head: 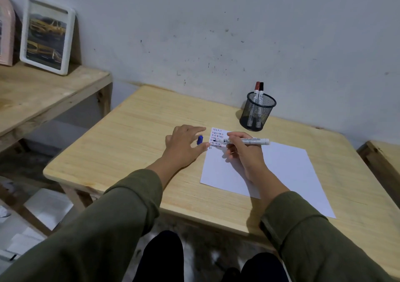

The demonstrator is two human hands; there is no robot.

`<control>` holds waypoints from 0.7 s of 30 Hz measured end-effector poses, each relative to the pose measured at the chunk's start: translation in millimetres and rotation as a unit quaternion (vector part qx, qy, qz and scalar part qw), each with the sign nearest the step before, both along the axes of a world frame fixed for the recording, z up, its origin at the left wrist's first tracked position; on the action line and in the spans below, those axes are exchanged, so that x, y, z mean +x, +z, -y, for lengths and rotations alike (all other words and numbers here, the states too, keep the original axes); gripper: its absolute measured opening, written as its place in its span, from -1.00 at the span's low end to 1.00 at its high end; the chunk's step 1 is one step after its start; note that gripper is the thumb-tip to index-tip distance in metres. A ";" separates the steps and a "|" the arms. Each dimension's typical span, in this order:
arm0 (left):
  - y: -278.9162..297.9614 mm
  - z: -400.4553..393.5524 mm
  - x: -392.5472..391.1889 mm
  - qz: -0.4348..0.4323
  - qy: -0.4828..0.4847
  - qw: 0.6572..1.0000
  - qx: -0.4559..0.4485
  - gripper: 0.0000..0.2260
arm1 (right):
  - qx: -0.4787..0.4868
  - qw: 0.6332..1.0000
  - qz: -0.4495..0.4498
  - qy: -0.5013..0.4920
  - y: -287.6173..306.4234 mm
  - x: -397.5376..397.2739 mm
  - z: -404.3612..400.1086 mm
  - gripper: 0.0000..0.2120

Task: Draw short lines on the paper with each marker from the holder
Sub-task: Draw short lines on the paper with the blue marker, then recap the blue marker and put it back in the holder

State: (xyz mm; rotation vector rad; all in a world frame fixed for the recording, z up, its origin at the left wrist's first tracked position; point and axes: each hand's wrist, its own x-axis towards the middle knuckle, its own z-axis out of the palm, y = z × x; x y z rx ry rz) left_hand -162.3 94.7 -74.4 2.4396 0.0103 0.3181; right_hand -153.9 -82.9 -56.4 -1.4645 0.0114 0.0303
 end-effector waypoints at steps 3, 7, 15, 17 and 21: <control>4.4 2.2 -0.6 0.010 0.001 1.000 -0.002 -0.72 | -0.006 1.000 0.005 -0.004 6.1 -1.6 2.9 -0.92; 16.8 11.5 1.9 -0.007 0.014 1.000 0.010 -0.81 | -0.013 1.000 0.024 -0.005 20.9 0.7 10.2 -0.90; 75.0 43.7 9.5 0.050 0.025 0.929 -0.366 -0.84 | 0.026 0.997 0.067 -0.013 69.4 4.9 28.9 -0.88; 81.7 47.6 16.6 0.050 0.019 0.917 -0.395 -0.83 | 0.030 0.997 0.076 -0.014 78.4 5.4 32.5 -0.88; 92.7 58.5 22.8 0.041 -0.001 0.896 -0.442 -0.83 | 0.025 0.996 0.088 -0.019 93.6 6.6 39.8 -0.88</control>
